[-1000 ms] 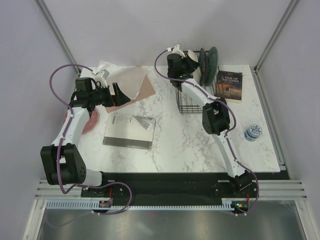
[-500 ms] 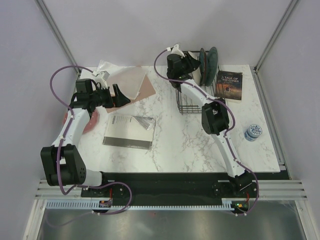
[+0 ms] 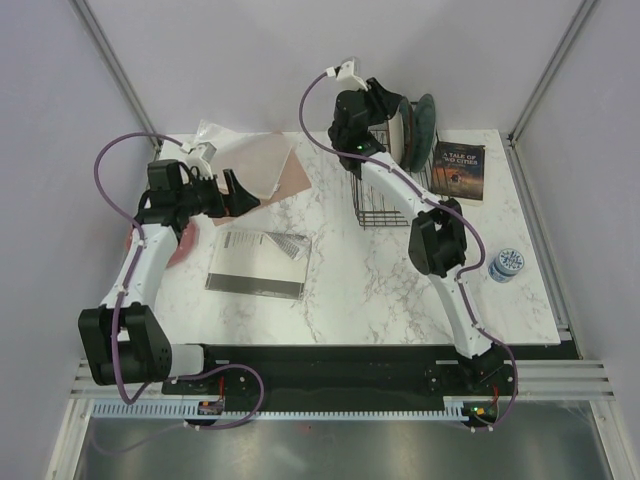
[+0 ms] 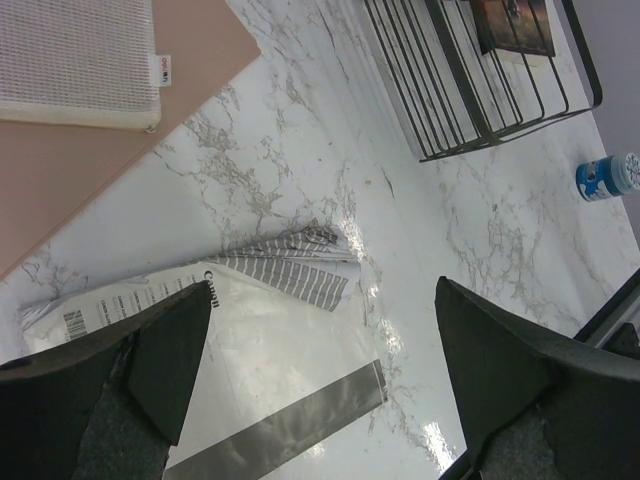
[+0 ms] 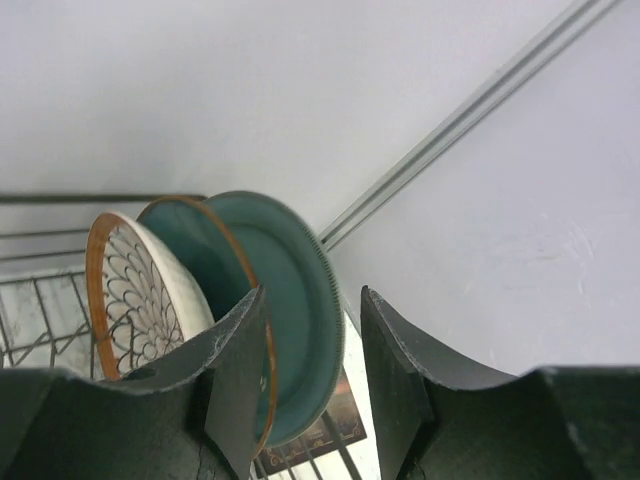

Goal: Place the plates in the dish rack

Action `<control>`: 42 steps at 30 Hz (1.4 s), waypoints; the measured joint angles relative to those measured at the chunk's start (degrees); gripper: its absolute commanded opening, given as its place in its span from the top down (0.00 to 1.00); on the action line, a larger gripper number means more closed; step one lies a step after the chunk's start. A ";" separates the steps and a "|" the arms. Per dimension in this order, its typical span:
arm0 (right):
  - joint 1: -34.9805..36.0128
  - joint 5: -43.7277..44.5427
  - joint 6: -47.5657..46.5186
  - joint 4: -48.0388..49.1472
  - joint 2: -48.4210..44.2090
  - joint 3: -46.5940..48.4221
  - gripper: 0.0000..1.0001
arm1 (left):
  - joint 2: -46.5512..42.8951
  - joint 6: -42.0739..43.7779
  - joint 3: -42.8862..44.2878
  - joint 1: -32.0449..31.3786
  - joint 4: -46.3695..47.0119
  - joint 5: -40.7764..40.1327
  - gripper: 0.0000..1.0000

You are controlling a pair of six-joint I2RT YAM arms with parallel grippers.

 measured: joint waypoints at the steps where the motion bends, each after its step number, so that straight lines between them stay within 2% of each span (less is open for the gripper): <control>1: -0.11 0.02 -0.17 0.81 -0.59 0.00 0.51 | -0.61 0.00 -0.28 0.00 0.00 -0.02 0.00; 7: -0.76 0.28 -0.22 2.12 -1.73 0.04 0.52 | -5.88 0.46 -1.66 0.00 -0.61 -2.71 0.00; 9: -0.59 0.02 1.01 1.27 -2.27 0.02 0.51 | -8.63 1.42 -2.12 -0.04 -1.25 -8.39 0.00; 12: 0.35 -2.01 6.38 -3.39 -4.63 -0.11 0.39 | -11.45 3.06 -3.02 -0.04 -2.56 -16.44 0.00; 13: 0.74 -3.13 8.59 -5.53 -5.79 -0.35 0.28 | -11.72 3.67 -3.10 0.04 -3.69 -18.93 0.01; 14: 1.29 -5.57 11.61 -8.87 -7.65 -0.94 0.24 | -11.58 4.59 -3.08 0.07 -4.50 -21.64 0.01; 16: 2.51 -11.96 18.23 -16.04 -12.98 -4.04 0.23 | -10.14 6.25 -2.93 0.20 -6.88 -26.05 0.04; 21: 4.70 -40.72 32.11 -30.91 -26.49 -11.96 0.25 | -3.26 12.26 -2.43 2.97 -11.82 -33.62 0.08; 24: 4.96 -58.51 39.43 -36.06 -28.20 -11.67 0.02 | -1.33 14.93 -2.36 6.32 -13.38 -34.69 0.09; 28: 4.83 -79.62 50.99 -39.52 -21.00 -7.32 0.13 | -0.85 18.14 -0.46 11.10 -14.45 -35.85 0.12; 31: 5.03 -88.28 59.49 -38.80 -11.43 -3.69 0.13 | -0.85 21.29 1.09 12.28 -14.14 -37.57 0.17; 34: 5.25 -92.76 64.89 -38.42 -3.39 -2.05 0.13 | 0.50 24.06 1.88 12.96 -14.25 -38.03 0.27; 38: 5.38 -97.07 70.31 -38.53 4.00 -1.53 0.12 | 7.82 27.52 5.03 13.88 -14.25 -37.99 0.30; 42: 5.44 -99.16 71.47 -37.97 4.35 -1.51 0.12 | 15.32 29.59 7.45 13.94 -14.25 -37.20 0.31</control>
